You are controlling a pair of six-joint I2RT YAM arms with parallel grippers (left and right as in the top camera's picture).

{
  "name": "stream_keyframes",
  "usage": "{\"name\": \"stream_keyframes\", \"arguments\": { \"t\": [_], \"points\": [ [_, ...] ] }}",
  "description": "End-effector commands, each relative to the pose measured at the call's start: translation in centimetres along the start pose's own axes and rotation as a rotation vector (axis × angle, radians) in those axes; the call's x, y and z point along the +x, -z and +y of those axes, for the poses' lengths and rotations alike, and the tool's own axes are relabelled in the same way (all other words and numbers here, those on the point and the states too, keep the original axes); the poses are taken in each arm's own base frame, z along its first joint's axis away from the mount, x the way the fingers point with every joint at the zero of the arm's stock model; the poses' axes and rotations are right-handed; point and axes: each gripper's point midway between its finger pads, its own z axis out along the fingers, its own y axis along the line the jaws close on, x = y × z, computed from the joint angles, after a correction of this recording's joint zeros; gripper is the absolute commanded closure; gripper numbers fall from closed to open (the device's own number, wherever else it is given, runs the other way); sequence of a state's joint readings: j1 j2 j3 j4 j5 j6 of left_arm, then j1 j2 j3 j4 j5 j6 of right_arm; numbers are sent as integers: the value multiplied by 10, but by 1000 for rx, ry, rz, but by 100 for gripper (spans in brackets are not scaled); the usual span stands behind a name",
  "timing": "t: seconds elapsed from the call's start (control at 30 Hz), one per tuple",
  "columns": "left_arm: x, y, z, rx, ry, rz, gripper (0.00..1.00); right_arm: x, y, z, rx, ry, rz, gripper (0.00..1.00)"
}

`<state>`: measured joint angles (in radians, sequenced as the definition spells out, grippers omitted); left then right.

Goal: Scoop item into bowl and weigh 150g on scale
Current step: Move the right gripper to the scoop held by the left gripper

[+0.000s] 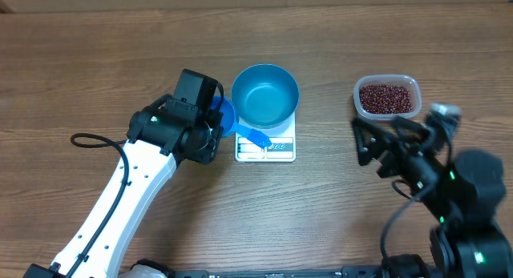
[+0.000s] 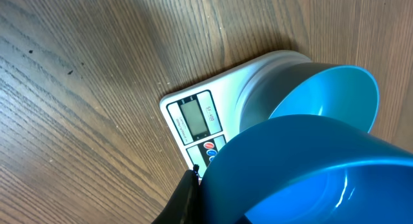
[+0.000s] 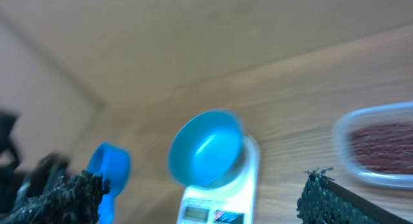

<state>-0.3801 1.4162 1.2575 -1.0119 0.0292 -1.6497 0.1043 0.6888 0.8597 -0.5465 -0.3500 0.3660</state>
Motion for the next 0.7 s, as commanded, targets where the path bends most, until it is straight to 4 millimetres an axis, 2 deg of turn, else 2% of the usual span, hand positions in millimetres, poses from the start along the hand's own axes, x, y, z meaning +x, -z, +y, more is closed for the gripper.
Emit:
{"name": "stream_keyframes", "arguments": {
  "t": [0.0,0.2,0.33,0.43,0.53,0.67],
  "points": [
    [2,10,-6,31,54,-4,96,9,-11,38,-238,-31,118,0],
    [6,10,-6,27,123,24,96,9,-33,54,-383,-220,221,0],
    [8,10,-5,24,184,36,96,16,-53,44,-348,-388,286,0],
    [12,10,-5,18,233,61,96,28,-69,34,-302,-542,364,0],
    [15,10,-5,13,283,77,96,38,-80,33,-295,-596,412,0],
    [16,10,-5,11,322,82,96,40,-87,46,-349,-568,430,1]
  ]
}}
